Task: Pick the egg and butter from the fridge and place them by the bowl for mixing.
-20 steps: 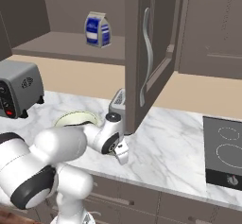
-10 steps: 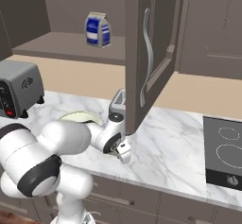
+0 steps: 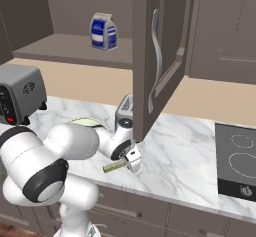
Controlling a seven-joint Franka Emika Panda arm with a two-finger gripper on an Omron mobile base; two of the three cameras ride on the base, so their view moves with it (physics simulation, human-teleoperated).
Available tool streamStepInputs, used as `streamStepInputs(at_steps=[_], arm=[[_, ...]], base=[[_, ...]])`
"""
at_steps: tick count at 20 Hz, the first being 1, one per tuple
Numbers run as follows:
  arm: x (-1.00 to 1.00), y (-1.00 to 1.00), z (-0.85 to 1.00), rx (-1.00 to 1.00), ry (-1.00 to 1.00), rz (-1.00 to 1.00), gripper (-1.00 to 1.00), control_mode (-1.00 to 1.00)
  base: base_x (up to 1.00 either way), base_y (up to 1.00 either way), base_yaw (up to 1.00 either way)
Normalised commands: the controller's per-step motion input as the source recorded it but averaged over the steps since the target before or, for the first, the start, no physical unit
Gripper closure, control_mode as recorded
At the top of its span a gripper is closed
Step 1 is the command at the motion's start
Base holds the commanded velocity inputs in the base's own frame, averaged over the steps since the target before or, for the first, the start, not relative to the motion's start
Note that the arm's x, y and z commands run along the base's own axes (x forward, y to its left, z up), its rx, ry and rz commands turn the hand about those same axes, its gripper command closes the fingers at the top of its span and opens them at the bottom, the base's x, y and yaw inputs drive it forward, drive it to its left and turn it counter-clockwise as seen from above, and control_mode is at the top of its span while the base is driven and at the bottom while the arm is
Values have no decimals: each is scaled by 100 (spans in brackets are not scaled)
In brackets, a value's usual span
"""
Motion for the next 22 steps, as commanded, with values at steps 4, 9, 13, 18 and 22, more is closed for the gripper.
streamStepInputs(at_steps=[4, 9, 13, 18, 22], arm=[[0, 9, 0, 7, 2, 0, -100, -100], [2, 21, 13, 4, 2, 0, -100, -100], [-5, 19, 34, -3, 5, -3, -100, -100], [-14, 12, 43, -13, 2, -8, -100, -100], [-20, 9, 46, -13, 2, -8, -100, -100]], base=[[0, 0, 0], [0, 0, 0], [0, 0, 0], [0, 0, 0], [0, 0, 0]])
